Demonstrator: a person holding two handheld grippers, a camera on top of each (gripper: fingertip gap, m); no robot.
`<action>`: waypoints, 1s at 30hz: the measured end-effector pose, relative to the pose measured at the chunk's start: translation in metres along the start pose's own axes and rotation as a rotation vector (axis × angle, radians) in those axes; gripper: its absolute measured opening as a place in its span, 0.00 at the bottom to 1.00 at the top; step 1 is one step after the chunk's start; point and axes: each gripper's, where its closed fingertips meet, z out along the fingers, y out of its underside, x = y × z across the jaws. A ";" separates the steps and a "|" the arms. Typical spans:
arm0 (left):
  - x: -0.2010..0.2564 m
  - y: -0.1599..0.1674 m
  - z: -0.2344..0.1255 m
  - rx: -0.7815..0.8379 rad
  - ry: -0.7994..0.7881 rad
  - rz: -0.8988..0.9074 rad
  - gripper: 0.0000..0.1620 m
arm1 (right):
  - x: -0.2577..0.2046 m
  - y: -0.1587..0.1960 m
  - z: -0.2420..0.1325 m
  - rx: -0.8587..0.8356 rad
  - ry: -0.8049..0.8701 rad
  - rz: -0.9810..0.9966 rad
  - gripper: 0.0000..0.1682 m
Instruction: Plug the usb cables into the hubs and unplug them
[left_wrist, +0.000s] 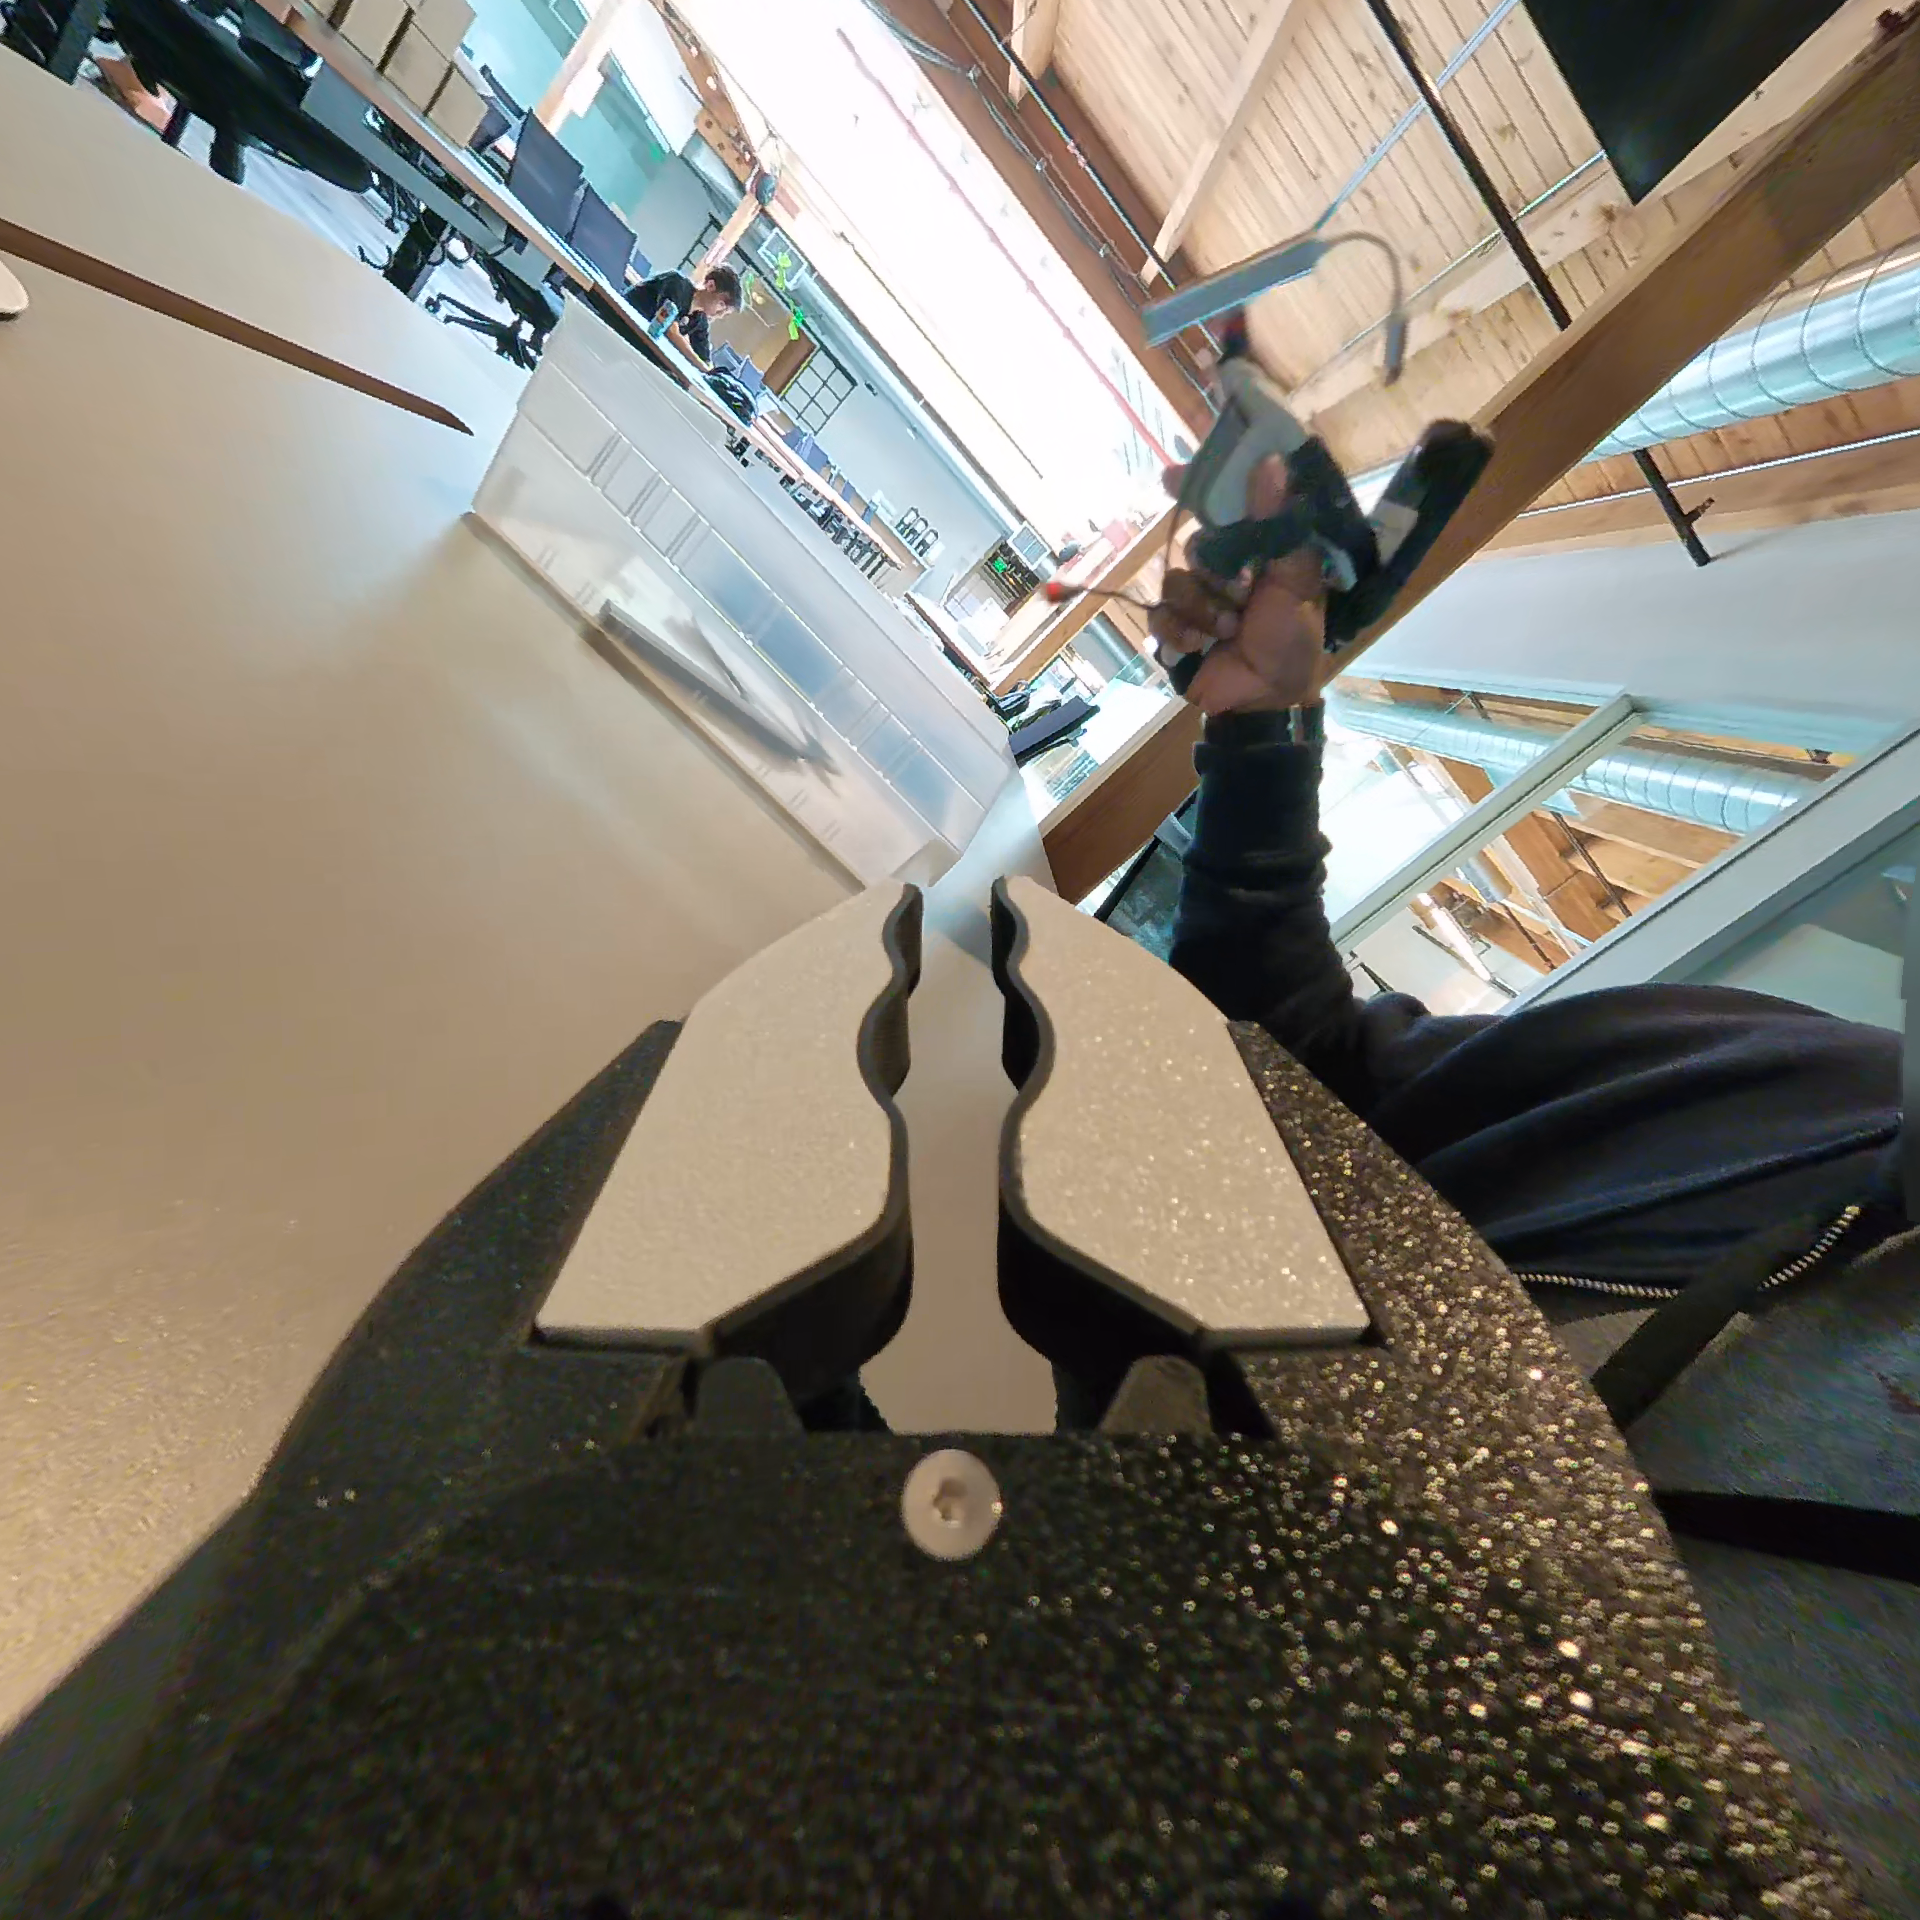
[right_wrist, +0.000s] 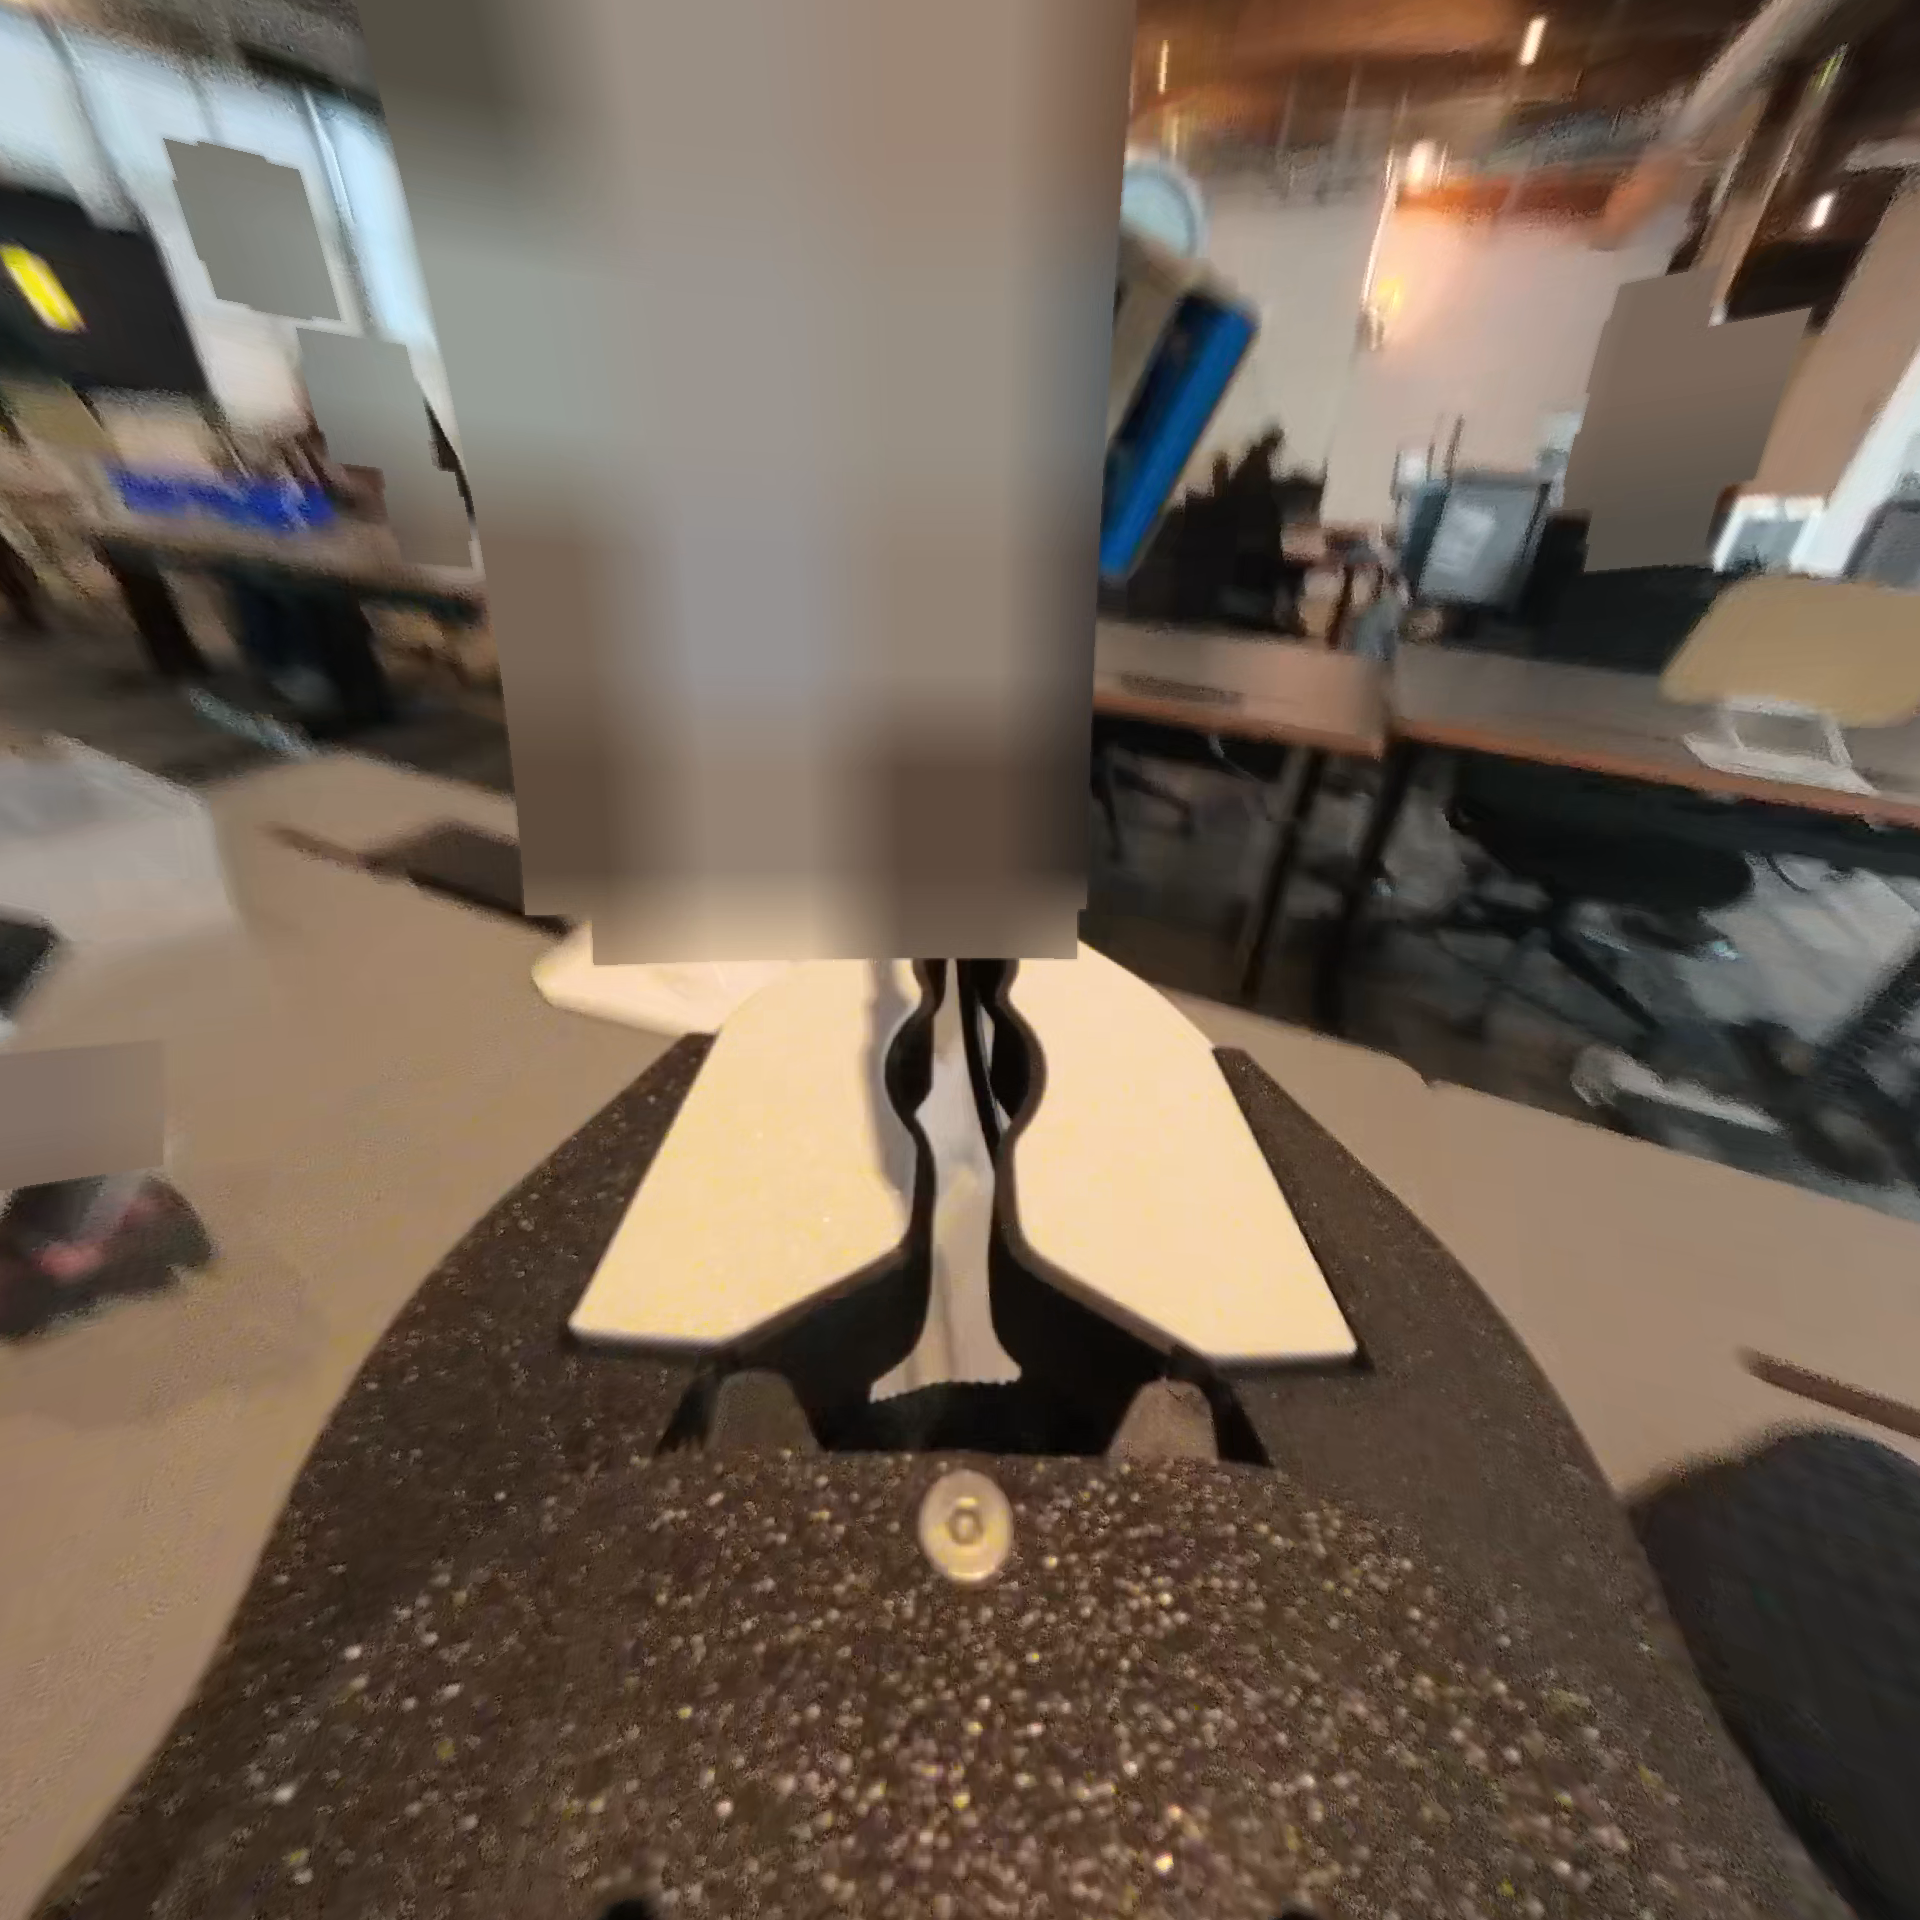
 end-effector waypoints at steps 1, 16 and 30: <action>0.000 0.000 0.000 0.000 0.000 -0.001 0.08 | 0.007 0.017 0.005 -0.102 0.019 -0.045 0.03; -0.001 0.000 -0.001 0.002 0.002 -0.007 0.07 | 0.042 0.224 0.056 -0.864 -0.045 0.049 0.03; 0.000 0.003 0.001 -0.024 0.006 -0.004 0.07 | 0.065 0.246 0.058 -0.963 0.127 -0.197 0.22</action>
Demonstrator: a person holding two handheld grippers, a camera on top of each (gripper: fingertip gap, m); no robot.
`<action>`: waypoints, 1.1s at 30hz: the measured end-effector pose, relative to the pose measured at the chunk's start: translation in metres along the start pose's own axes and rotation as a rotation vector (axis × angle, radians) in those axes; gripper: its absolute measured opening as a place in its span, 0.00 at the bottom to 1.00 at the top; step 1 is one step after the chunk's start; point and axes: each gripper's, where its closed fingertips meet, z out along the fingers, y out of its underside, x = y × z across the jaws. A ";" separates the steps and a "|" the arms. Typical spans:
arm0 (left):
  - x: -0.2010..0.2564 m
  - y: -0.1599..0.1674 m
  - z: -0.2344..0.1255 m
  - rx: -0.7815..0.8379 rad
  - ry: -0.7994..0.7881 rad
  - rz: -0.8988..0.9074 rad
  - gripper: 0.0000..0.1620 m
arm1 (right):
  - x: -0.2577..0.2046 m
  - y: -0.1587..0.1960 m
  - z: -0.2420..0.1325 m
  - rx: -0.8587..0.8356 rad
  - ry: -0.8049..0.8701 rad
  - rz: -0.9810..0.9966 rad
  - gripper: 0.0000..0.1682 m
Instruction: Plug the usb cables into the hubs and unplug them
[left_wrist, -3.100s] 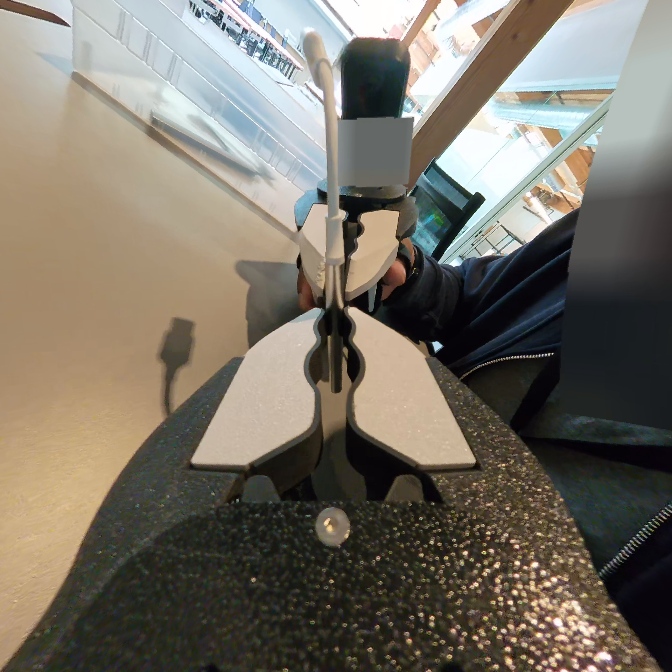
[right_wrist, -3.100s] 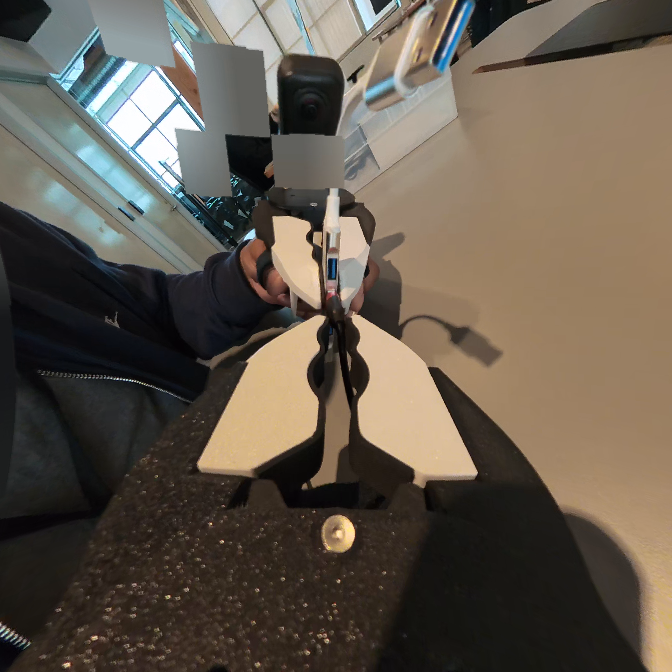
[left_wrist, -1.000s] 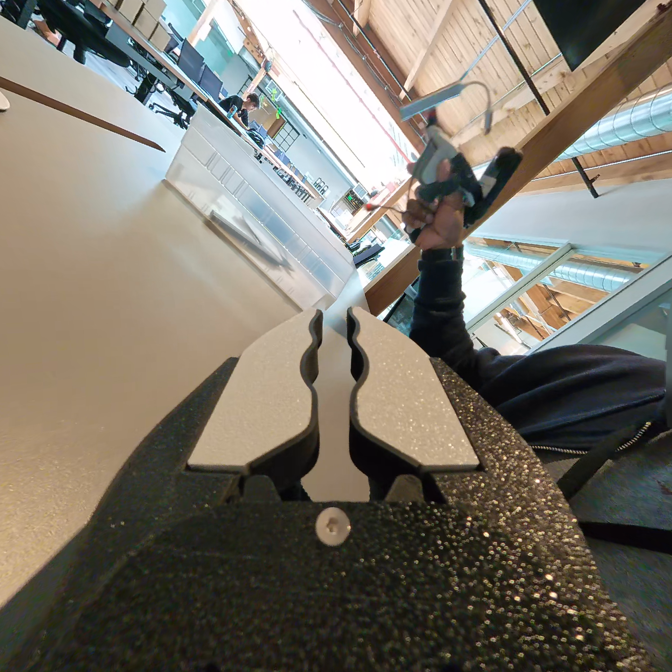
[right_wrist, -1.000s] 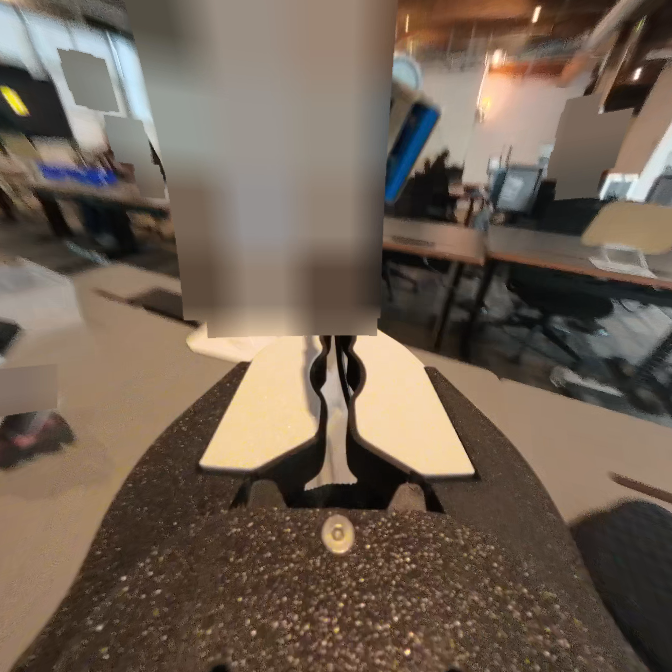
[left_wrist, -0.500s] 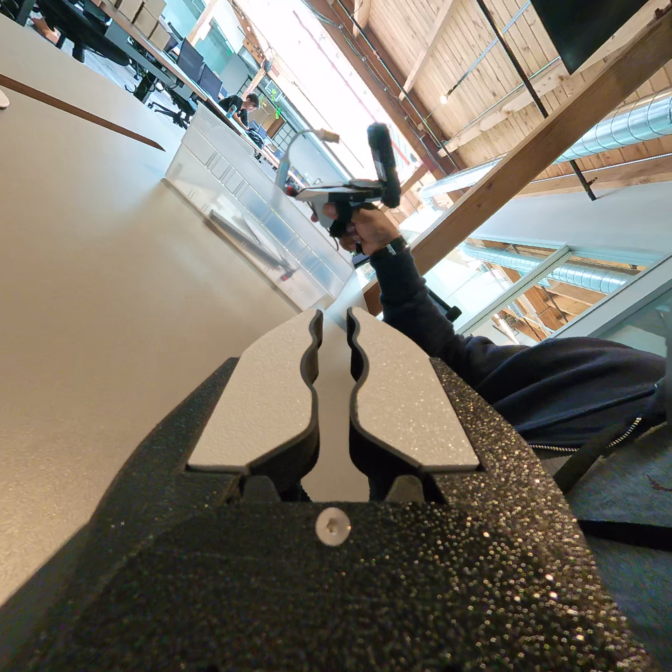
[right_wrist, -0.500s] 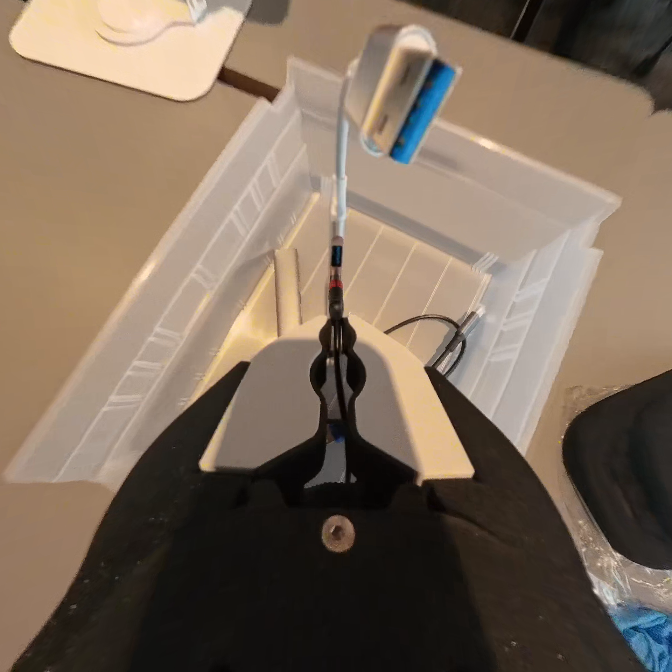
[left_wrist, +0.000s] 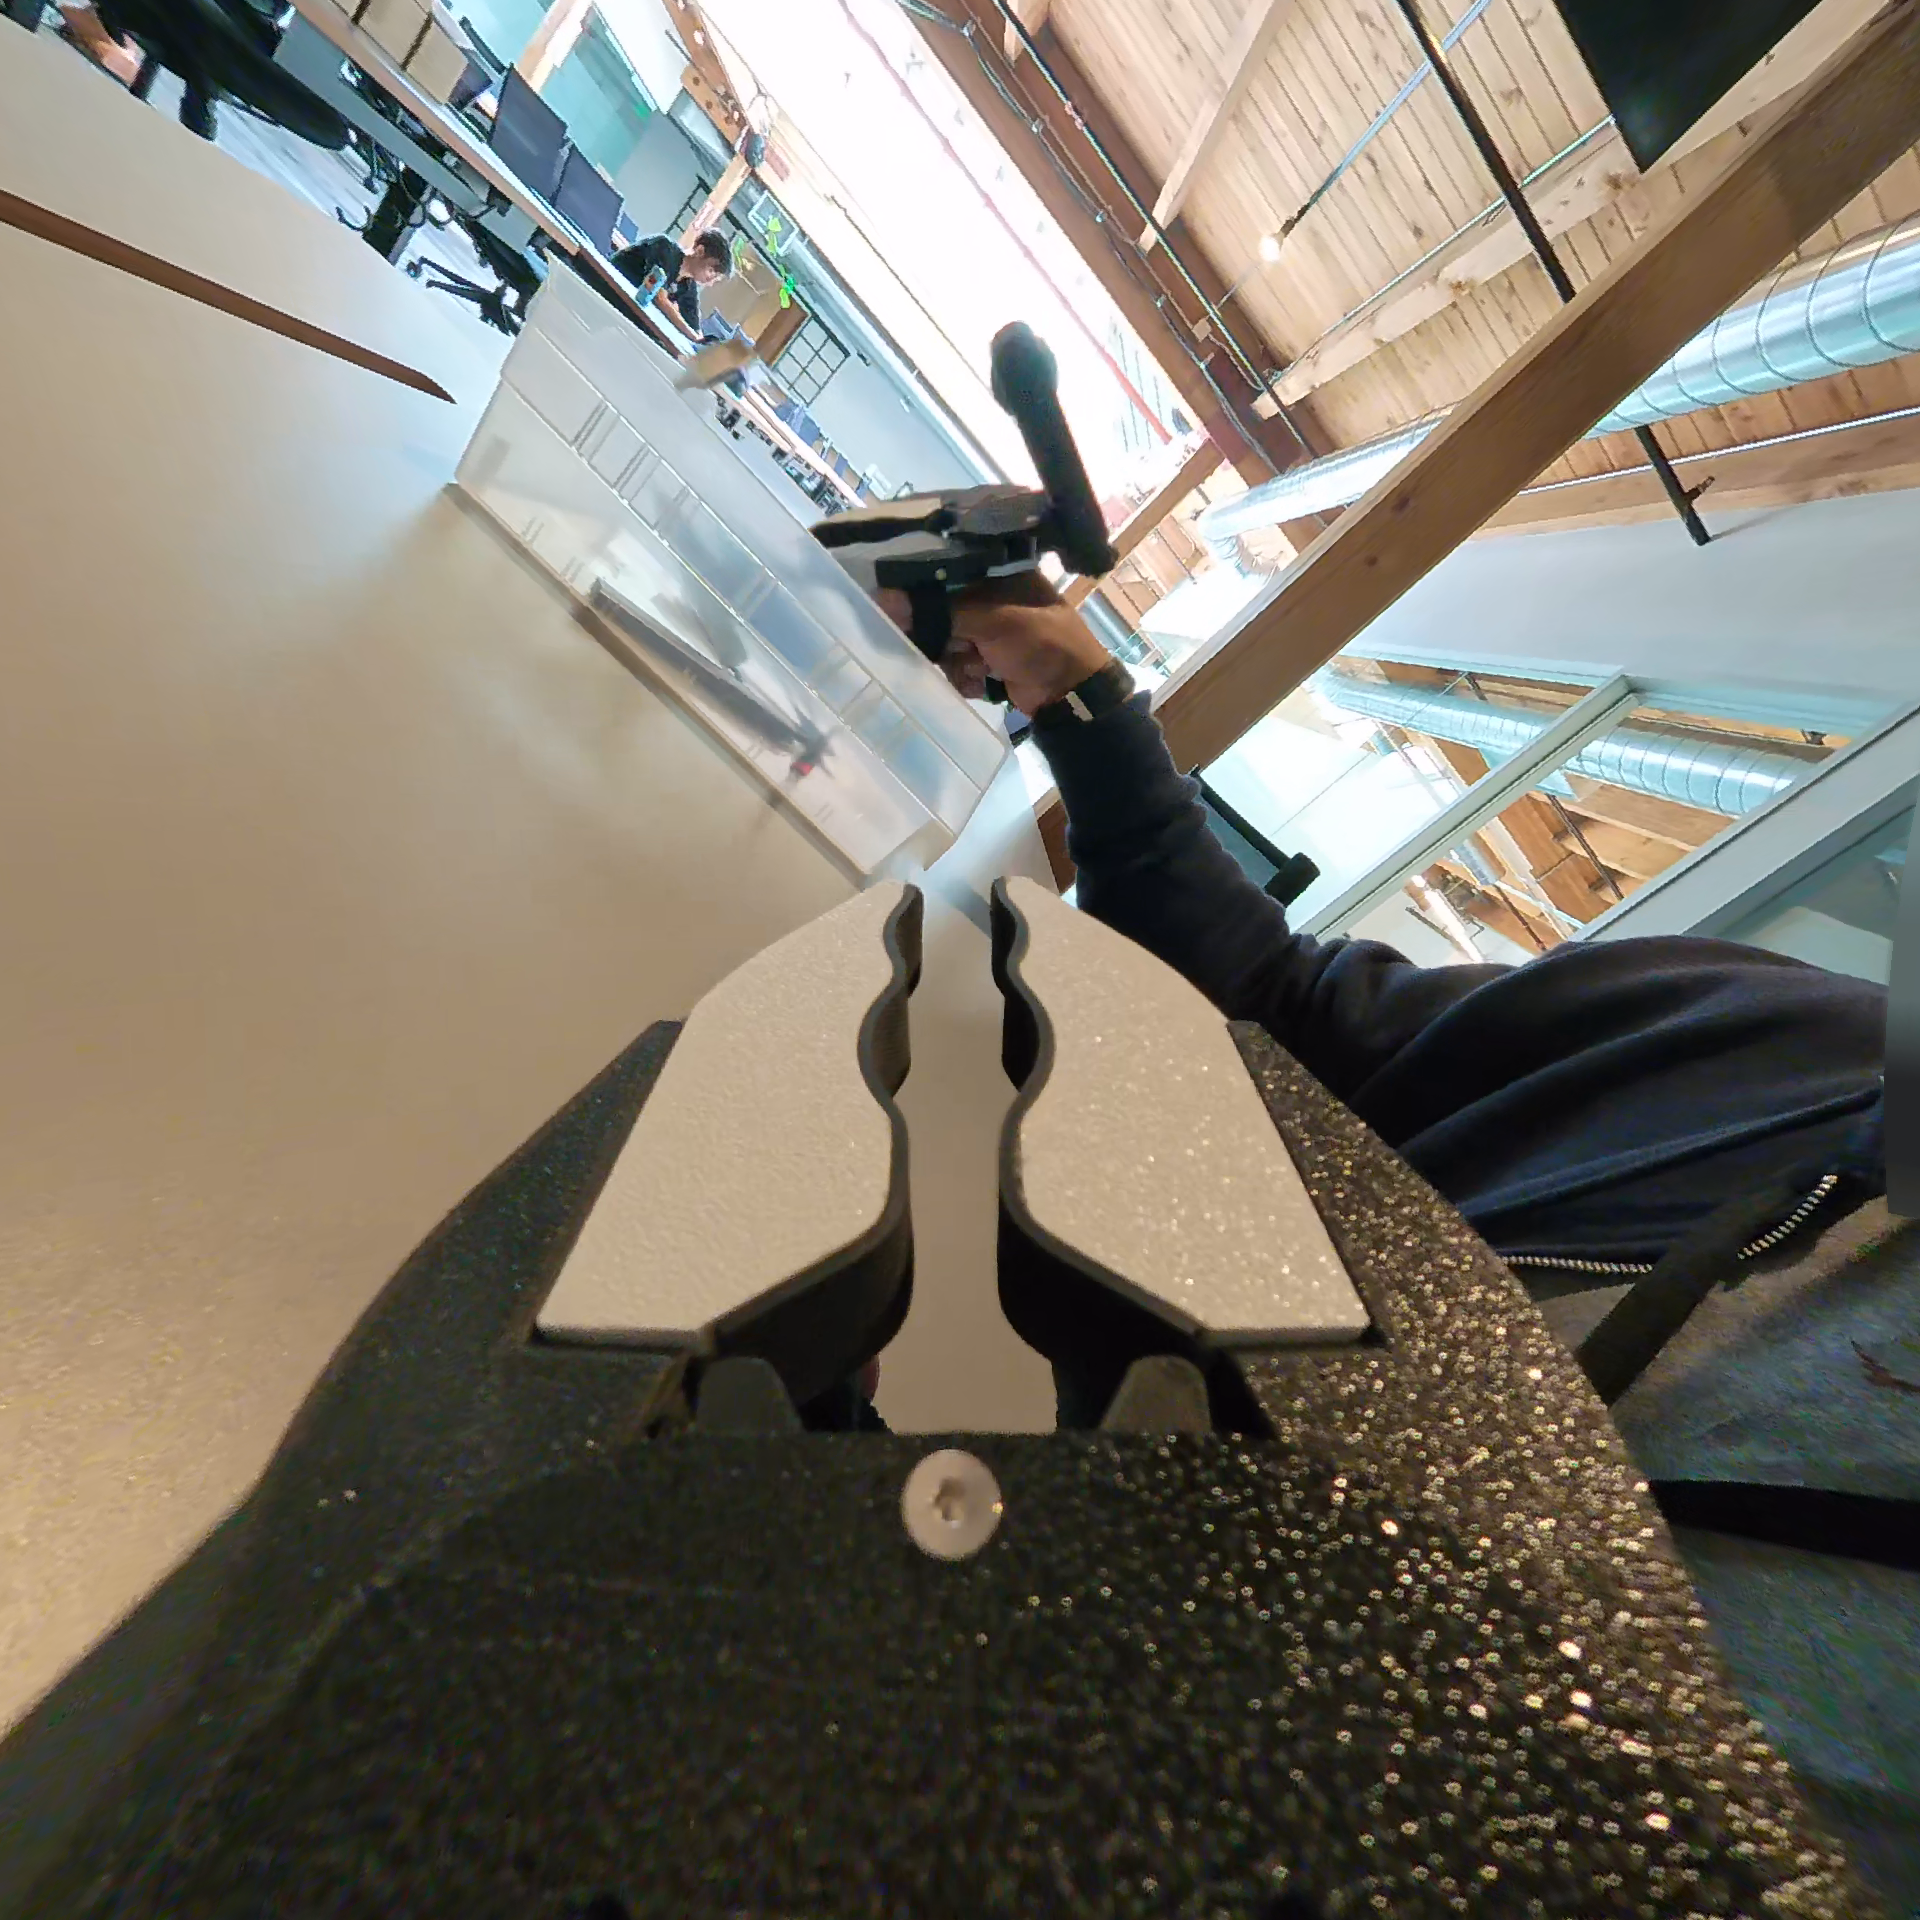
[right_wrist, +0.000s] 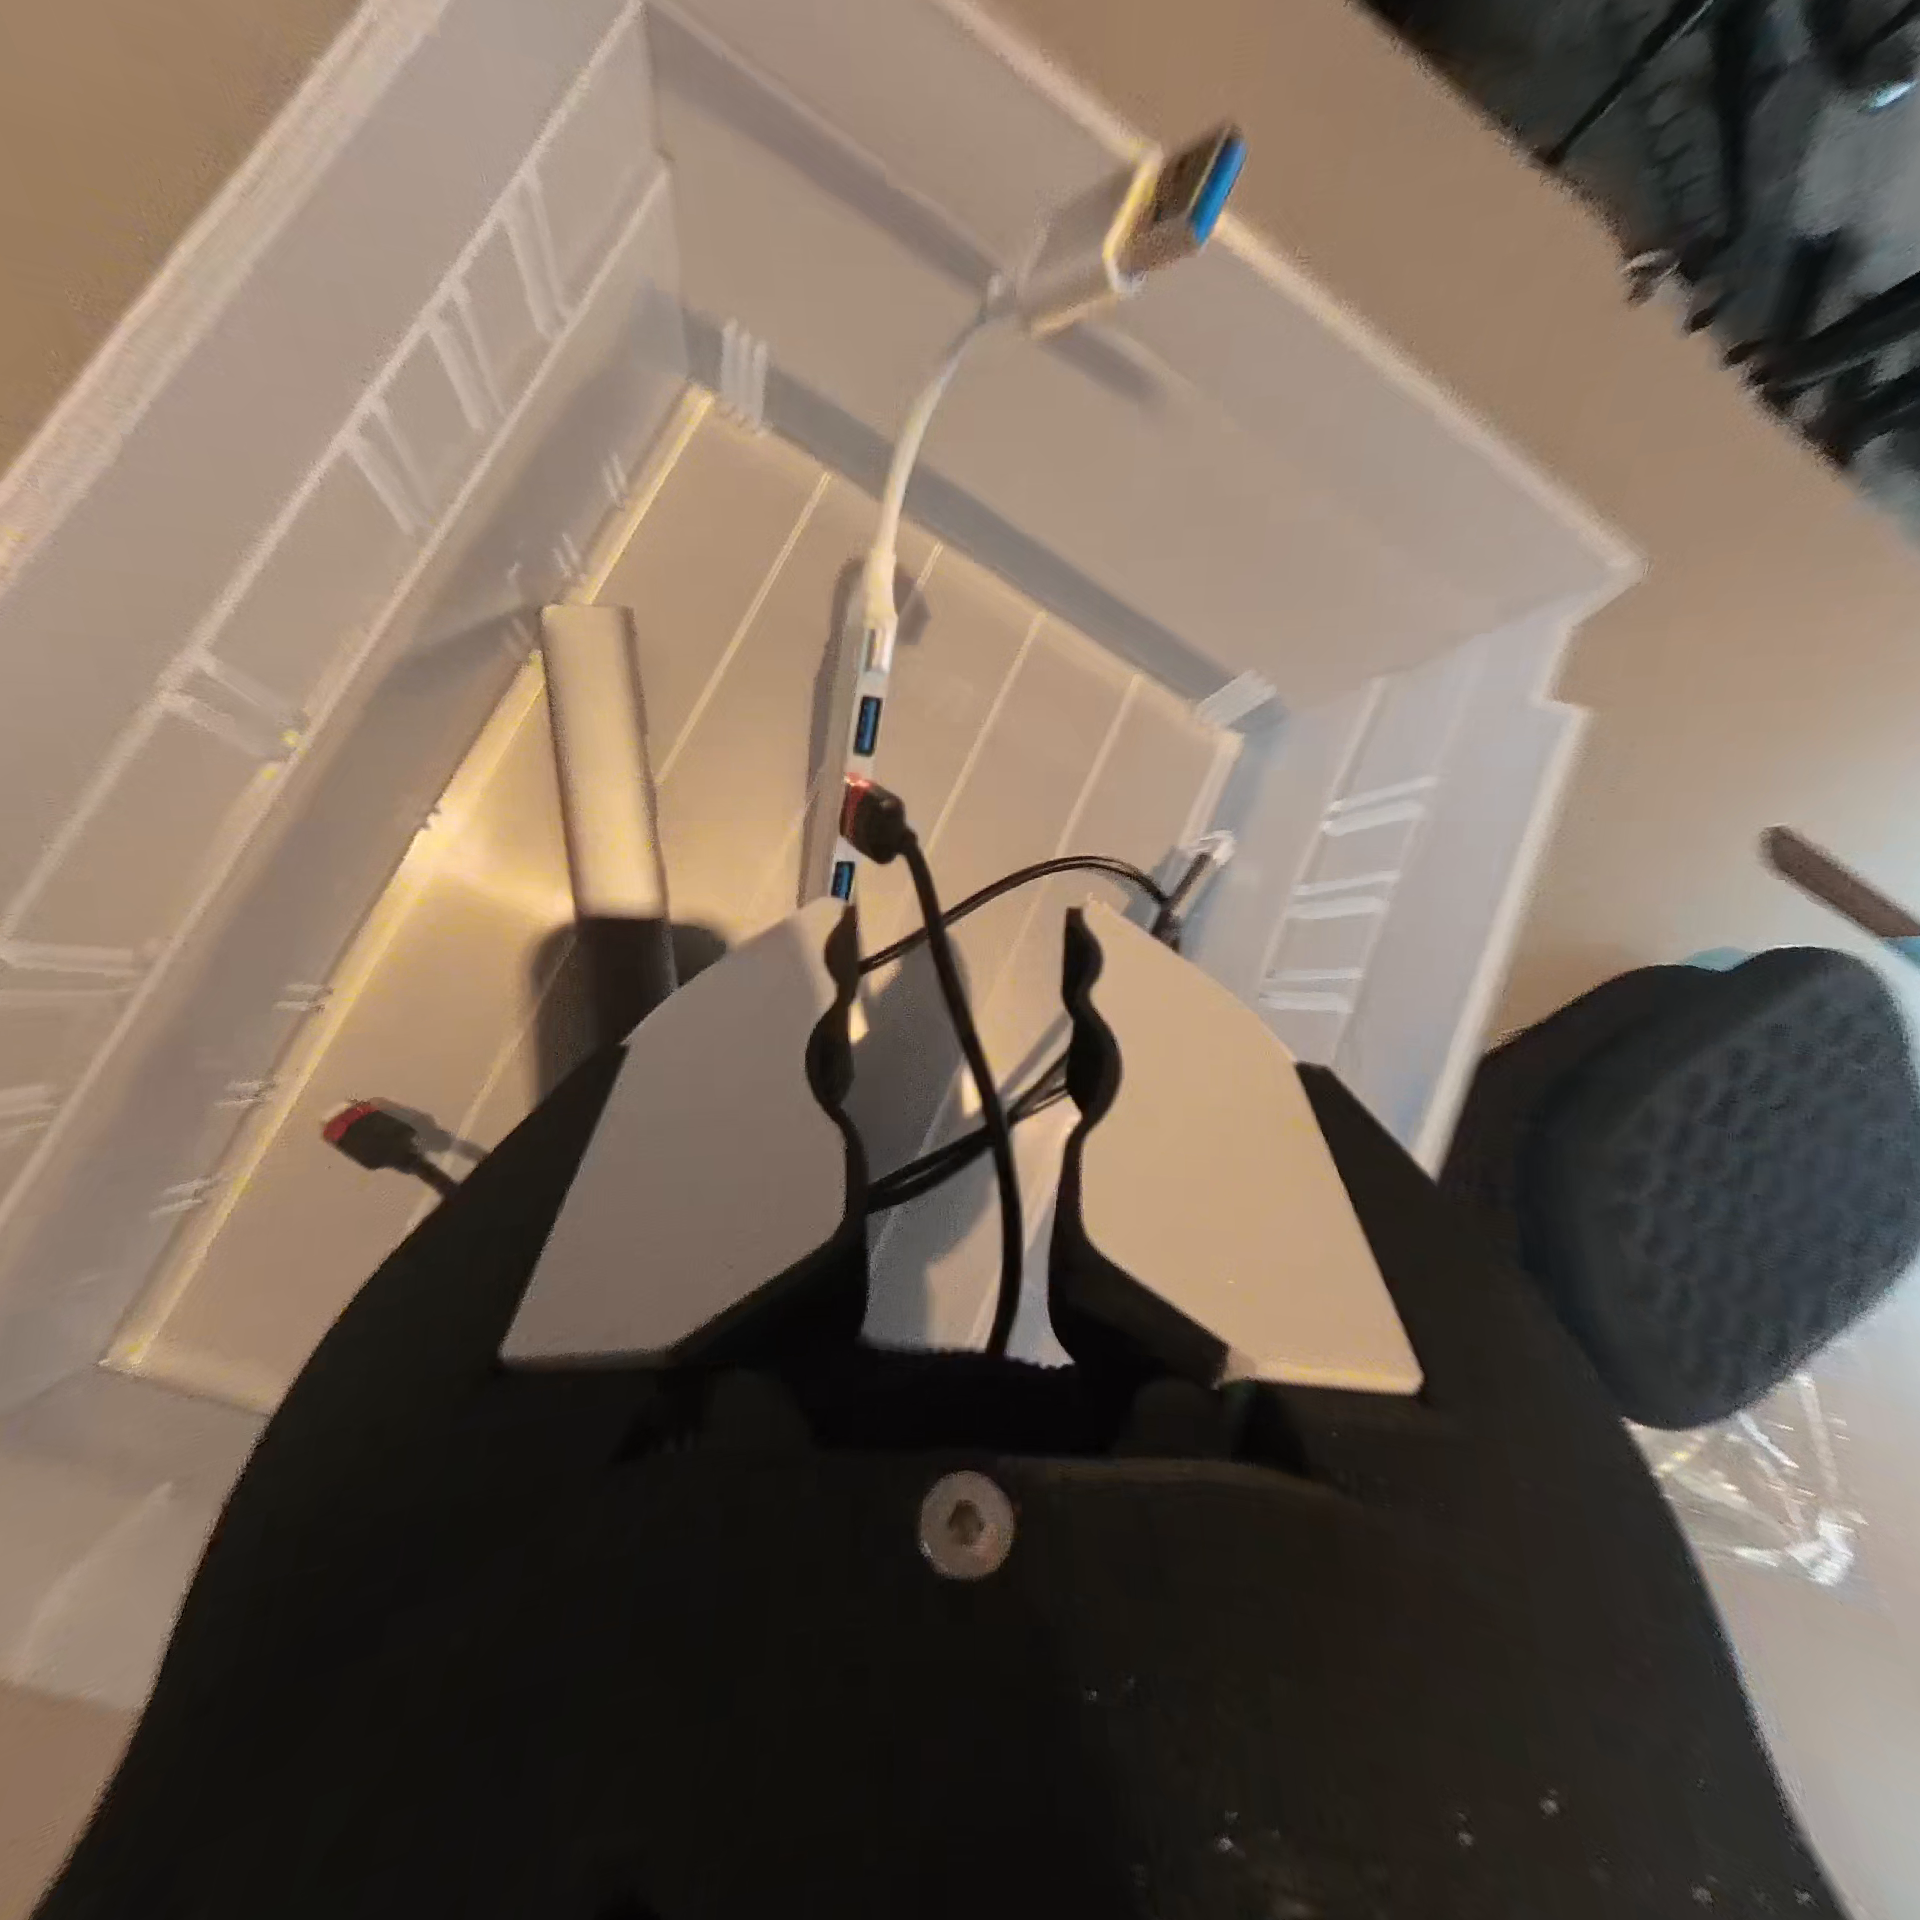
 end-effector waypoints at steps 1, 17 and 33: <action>0.000 0.000 0.000 -0.003 -0.001 0.001 0.07 | 0.003 -0.004 -0.006 0.023 0.026 -0.014 0.24; 0.015 0.001 -0.009 -0.080 -0.131 0.226 0.03 | -0.218 -0.065 -0.144 0.658 -0.490 -0.326 0.18; 0.109 -0.117 -0.331 -0.913 -1.223 1.060 0.17 | -0.445 0.037 -0.139 0.638 -1.097 -0.836 0.18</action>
